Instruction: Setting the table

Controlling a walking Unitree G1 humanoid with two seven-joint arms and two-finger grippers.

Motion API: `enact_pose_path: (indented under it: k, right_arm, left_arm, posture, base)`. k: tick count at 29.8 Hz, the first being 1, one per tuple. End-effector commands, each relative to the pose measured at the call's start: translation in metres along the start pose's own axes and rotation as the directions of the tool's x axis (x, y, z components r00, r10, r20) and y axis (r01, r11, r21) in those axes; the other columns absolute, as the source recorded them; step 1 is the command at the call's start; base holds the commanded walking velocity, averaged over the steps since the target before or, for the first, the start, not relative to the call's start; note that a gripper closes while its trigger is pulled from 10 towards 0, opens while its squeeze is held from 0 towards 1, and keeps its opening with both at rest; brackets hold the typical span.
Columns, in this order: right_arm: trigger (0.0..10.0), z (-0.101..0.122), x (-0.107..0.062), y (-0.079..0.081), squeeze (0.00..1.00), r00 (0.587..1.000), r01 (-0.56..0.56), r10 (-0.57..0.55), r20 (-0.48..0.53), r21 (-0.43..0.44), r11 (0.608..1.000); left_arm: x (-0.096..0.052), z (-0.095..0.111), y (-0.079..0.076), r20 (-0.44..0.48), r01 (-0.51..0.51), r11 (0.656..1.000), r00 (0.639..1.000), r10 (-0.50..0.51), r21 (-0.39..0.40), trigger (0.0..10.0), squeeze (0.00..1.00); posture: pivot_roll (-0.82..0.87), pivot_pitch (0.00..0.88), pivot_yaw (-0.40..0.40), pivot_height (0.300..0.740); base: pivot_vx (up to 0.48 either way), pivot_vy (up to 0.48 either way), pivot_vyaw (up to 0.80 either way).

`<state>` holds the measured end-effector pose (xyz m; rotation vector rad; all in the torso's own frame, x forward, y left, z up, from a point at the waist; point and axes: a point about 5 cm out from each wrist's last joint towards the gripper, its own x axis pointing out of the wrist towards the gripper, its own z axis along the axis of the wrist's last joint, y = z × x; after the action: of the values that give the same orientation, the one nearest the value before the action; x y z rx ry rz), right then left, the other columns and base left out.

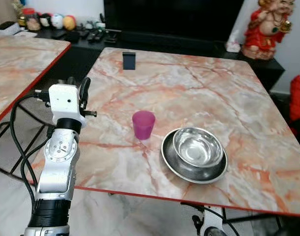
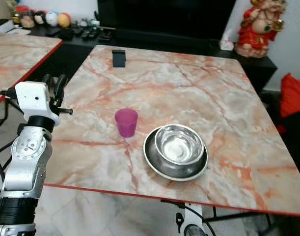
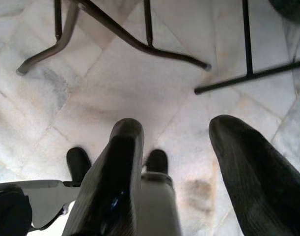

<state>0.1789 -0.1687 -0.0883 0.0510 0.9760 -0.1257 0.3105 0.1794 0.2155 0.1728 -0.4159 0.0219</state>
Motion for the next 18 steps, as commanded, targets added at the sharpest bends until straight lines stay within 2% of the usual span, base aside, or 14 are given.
enact_pose_path:
  k: [1, 18]
  right_arm:
    - [10.0, 0.0005, 0.0001, -0.0014, 0.0, 1.0, 0.001, -0.001, -0.001, -0.008, 1.0]
    - [10.0, 0.001, 0.0002, -0.0005, 0.0, 1.0, -0.015, 0.015, 0.001, -0.029, 0.999]
  left_arm:
    - [0.002, 0.0068, 0.0001, 0.031, 0.002, 1.0, 1.0, -0.002, -0.002, 10.0, 0.0]
    - [0.0021, 0.0098, -0.0003, 0.038, 0.0, 1.0, 0.999, 0.0, 0.0, 10.0, 0.0]
  posture:
    - [0.07, 0.0, -0.056, 0.74]
    - [0.07, 0.0, -0.056, 0.74]
  base:
    - [0.0, 0.39, 0.0]
    - [0.0, 0.39, 0.0]
